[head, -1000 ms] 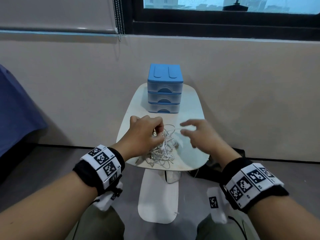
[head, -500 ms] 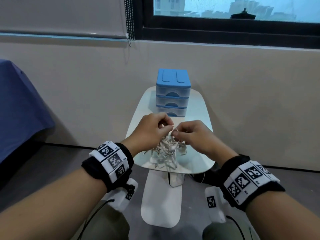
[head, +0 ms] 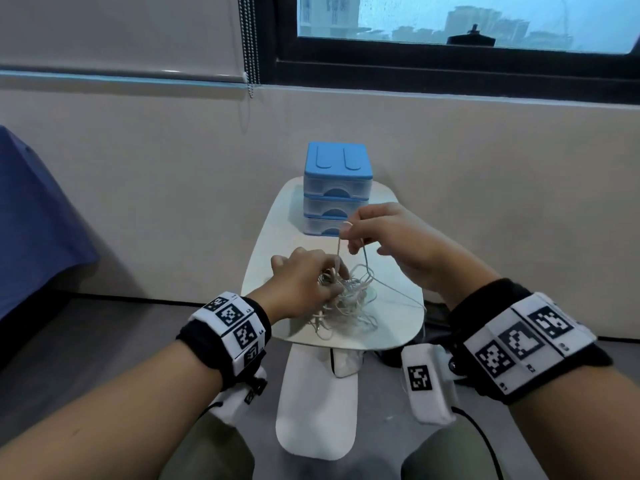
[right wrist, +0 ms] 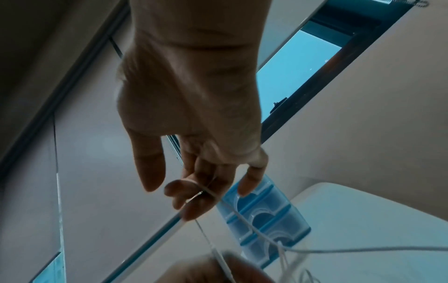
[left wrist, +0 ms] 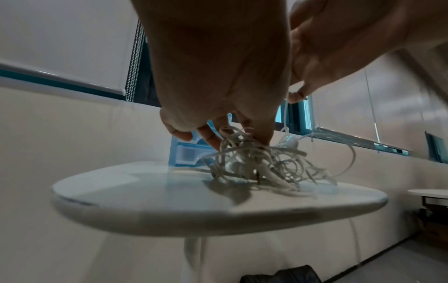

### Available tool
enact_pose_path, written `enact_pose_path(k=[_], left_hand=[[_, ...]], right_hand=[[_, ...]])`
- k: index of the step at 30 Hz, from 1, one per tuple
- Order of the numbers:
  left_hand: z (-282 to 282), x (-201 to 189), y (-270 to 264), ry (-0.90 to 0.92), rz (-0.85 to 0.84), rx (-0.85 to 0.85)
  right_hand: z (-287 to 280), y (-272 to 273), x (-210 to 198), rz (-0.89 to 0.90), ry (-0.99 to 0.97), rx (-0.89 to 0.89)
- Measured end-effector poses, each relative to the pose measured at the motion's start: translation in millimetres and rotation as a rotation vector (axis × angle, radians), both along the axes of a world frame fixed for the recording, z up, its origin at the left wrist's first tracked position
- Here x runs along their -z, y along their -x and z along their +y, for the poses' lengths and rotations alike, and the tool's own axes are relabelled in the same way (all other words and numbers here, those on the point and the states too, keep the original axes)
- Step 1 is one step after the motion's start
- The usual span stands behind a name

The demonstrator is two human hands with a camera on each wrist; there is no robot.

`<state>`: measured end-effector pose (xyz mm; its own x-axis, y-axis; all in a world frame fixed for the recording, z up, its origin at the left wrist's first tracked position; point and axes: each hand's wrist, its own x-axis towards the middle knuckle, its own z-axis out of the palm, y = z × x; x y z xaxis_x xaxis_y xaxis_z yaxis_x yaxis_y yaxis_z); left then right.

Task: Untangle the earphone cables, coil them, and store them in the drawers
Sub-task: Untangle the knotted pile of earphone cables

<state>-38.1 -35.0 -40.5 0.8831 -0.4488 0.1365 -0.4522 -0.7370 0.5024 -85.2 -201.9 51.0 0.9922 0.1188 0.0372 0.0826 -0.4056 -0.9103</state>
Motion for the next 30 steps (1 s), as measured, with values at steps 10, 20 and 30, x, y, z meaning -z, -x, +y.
enact_pose_path(k=[10, 20, 30], left_hand=[[15, 13, -15, -0.051, 0.058, -0.039], [14, 6, -26, 0.008, 0.199, 0.048], [15, 11, -27, 0.040, 0.190, 0.058]], right_hand=[[-15, -18, -12, 0.029, 0.960, -0.165], [-36, -44, -3, -0.113, 1.052, 0.130], [0, -28, -12, -0.606, -0.292, 0.417]])
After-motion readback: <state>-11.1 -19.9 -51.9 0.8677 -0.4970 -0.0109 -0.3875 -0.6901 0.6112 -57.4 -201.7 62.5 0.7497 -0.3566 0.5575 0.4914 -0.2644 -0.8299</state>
